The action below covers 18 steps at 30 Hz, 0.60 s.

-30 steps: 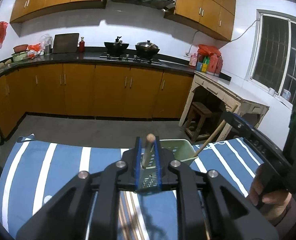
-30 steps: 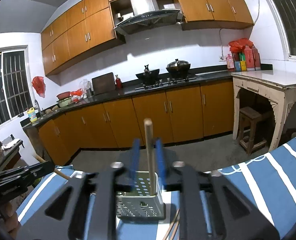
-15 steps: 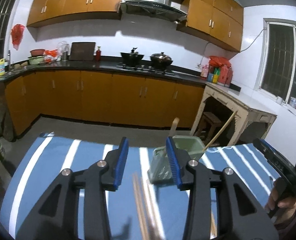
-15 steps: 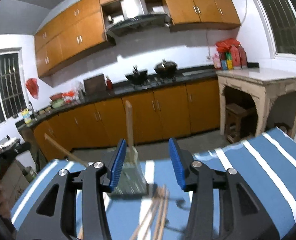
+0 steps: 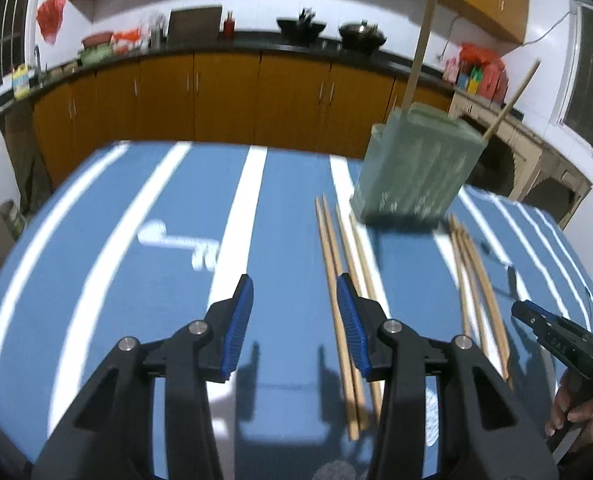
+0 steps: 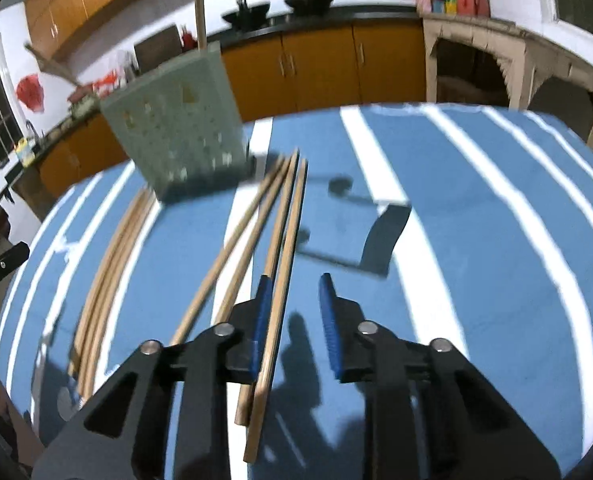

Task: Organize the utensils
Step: 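Open both tools and return them to the chopsticks on the table, then grasp another wooden chopstick with each tool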

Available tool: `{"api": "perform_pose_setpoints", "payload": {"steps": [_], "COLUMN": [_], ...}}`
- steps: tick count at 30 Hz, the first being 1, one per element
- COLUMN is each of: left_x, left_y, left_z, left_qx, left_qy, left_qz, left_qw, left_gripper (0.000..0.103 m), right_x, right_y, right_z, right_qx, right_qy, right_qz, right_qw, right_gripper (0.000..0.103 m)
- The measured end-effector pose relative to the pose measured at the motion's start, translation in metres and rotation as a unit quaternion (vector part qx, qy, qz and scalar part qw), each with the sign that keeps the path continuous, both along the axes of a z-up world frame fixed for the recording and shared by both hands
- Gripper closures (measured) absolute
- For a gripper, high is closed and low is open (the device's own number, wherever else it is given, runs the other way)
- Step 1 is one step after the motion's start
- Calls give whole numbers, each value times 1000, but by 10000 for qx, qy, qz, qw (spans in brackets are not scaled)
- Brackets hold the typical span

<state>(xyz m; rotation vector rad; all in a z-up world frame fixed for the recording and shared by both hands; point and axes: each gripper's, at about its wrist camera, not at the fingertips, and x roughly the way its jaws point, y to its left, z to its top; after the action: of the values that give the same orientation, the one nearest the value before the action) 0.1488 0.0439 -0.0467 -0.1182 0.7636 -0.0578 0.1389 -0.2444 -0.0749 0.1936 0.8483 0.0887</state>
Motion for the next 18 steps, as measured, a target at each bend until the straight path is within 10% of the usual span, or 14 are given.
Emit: {"api": "perform_pose_setpoints", "payload": {"steps": [18], "left_x": [8], "left_y": [-10], "left_z": [-30], "left_qx": [-100], "left_qy": [408], "left_qz": [-209], "left_qw": [9989], "left_gripper": [66], "right_x": [12], "right_y": [-9], "right_z": [-14], "right_qx": [-454], "right_qy": [178], "right_qz": [-361], "right_qw": [9982], "right_gripper": [95]}}
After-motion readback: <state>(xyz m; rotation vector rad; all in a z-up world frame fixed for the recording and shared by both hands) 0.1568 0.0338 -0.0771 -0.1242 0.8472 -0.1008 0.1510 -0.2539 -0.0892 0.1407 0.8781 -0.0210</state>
